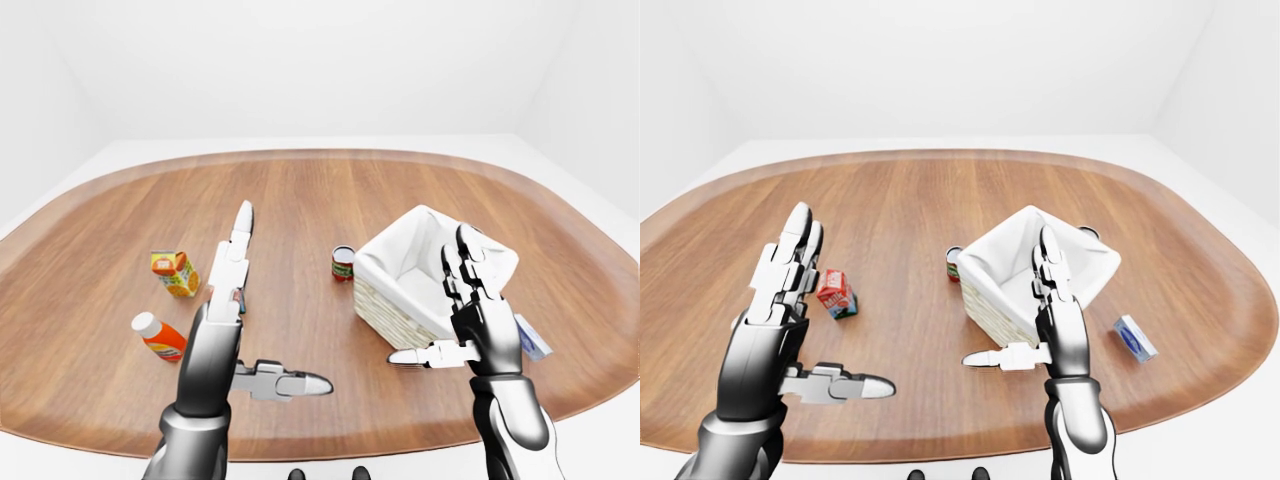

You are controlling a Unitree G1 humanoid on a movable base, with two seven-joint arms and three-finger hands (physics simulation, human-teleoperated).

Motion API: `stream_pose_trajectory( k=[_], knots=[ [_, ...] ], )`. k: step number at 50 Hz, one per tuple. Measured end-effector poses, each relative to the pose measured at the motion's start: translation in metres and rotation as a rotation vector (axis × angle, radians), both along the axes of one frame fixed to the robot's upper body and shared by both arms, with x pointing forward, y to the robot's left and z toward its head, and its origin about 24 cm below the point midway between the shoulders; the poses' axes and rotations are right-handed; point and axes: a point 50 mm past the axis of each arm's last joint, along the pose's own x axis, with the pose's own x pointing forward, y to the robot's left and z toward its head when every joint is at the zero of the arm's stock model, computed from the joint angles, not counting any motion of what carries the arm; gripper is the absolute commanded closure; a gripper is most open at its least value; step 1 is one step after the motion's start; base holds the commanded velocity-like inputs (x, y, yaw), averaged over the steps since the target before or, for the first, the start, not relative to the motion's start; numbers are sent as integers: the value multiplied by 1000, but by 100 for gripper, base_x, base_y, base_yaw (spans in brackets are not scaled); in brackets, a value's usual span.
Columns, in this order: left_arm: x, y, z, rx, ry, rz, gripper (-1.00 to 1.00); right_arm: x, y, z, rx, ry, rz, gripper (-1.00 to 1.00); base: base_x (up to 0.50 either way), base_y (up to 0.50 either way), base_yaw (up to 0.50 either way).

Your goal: Pick the milk and place it in the basket.

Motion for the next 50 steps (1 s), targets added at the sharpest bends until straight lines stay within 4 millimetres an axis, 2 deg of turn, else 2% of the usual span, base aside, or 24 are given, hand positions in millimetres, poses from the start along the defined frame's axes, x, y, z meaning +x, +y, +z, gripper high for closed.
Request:
stream_pose_trajectory(
  k=[18,37,45,50],
  knots=[
    [3,-2,1,14,-7,-3,-100,-2,-1,6,-7,-27,3,-100,29,0,0],
    [3,0,-1,24,2,13,-100,-2,-3,2,7,-8,5,-100,35,0,0],
    [7,5,-3,61,6,42,-100,-2,-5,0,11,-5,0,-100,4,0,0],
    [15,13,-9,111,33,86,-100,-2,-5,-2,16,-4,0,-100,0,0,0]
  ],
)
